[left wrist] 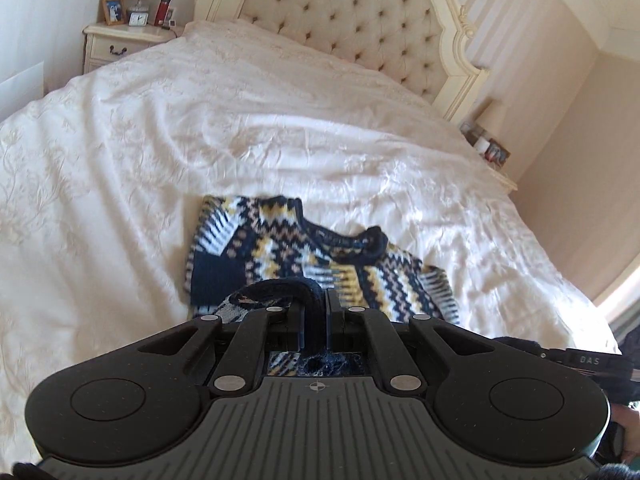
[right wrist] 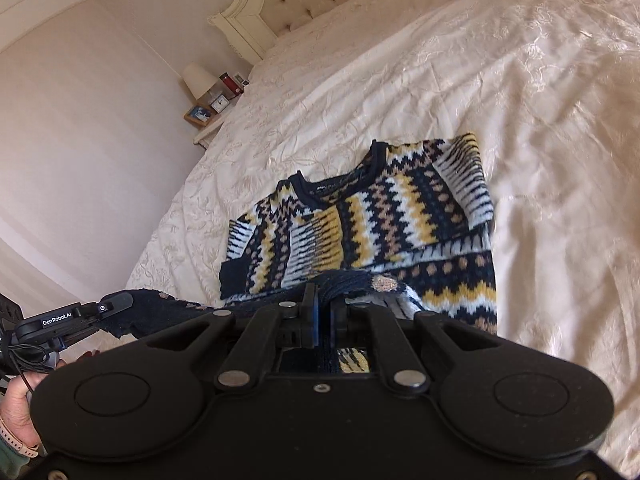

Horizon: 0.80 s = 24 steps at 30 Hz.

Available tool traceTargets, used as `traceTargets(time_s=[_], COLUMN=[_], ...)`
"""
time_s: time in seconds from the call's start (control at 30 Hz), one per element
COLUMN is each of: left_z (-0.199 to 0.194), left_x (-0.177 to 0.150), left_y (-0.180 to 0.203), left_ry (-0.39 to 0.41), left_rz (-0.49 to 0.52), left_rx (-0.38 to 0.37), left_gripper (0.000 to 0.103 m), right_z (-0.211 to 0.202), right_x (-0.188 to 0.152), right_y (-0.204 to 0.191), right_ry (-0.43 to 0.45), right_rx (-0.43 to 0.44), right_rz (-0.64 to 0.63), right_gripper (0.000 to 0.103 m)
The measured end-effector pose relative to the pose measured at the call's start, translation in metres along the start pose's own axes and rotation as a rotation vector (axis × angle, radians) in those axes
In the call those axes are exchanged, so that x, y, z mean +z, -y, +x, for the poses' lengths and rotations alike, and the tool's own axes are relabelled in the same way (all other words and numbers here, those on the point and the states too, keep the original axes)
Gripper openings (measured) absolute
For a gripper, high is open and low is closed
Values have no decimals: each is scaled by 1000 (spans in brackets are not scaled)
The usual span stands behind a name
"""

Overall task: Fold small clothes
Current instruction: 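Lift the hem with both grippers and fold it over toward the collar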

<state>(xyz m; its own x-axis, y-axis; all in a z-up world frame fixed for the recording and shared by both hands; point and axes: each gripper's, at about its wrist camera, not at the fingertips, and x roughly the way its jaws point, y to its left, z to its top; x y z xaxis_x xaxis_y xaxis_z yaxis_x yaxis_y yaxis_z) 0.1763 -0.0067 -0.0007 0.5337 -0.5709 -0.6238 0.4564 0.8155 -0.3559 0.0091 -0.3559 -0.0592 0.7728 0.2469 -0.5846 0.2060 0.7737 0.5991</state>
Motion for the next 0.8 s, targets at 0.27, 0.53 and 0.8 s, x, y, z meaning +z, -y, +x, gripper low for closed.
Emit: traceTargets(time_s=[0.27,0.53,0.8], left_z=[65,141,207], left_x=[57,78,86], left_y=[-5,-26,-53], left_ry=[0,-110,-243], left_rz=[21,20,-13], left_rx=[-10,23,74], left_gripper=[8,8,14], right_z=[58,129,183], right_x=[70,104,115], right_y=[2,25,46], right_ry=[68,13,-67], right_rx=[-63,-178,-270], right_rz=[7,84,132], right_gripper=[11,11,12])
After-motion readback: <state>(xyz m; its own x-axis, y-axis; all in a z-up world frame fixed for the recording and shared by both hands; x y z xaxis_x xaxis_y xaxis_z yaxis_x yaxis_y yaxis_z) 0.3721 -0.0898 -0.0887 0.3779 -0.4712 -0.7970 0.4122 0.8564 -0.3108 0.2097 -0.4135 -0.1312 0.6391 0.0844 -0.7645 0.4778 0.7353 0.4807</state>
